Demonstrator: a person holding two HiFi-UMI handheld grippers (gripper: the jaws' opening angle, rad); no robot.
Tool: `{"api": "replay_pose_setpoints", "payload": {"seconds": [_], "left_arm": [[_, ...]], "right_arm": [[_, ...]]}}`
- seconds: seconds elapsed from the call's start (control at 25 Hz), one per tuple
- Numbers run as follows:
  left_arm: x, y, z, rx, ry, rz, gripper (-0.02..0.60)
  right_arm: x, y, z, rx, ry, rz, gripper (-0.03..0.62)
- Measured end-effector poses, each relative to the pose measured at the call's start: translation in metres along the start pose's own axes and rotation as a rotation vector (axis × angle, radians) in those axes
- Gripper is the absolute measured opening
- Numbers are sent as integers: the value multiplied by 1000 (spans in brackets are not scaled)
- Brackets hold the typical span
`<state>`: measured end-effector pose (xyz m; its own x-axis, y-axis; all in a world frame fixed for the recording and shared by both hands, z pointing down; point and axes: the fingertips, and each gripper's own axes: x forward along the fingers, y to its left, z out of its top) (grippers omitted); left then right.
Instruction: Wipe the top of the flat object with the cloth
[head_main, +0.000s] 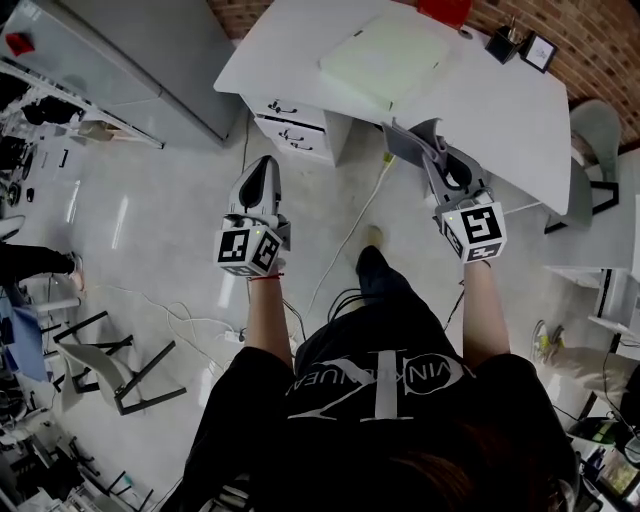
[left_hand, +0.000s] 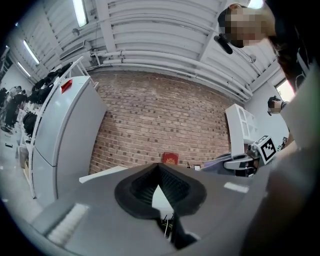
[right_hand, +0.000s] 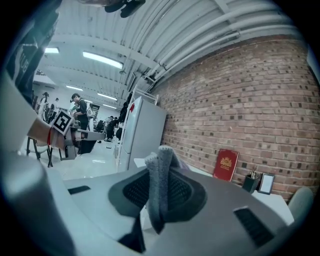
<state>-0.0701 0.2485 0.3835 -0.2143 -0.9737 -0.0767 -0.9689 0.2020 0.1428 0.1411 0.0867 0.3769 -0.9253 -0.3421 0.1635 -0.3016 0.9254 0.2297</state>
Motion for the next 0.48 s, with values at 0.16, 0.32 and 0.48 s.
{"api": "replay_pose_setpoints", "payload": {"seconds": [0.16, 0.32, 0.48], "left_arm": [[43, 11, -2, 4, 15, -22, 11], [89, 24, -6, 1, 20, -27, 11], [133, 32, -9, 1, 22, -41, 11]], "right_arm": [[35, -24, 3, -14, 15, 10, 58], [68, -49, 1, -23, 24, 15, 58], [99, -75, -1, -10, 25, 15, 58]]}}
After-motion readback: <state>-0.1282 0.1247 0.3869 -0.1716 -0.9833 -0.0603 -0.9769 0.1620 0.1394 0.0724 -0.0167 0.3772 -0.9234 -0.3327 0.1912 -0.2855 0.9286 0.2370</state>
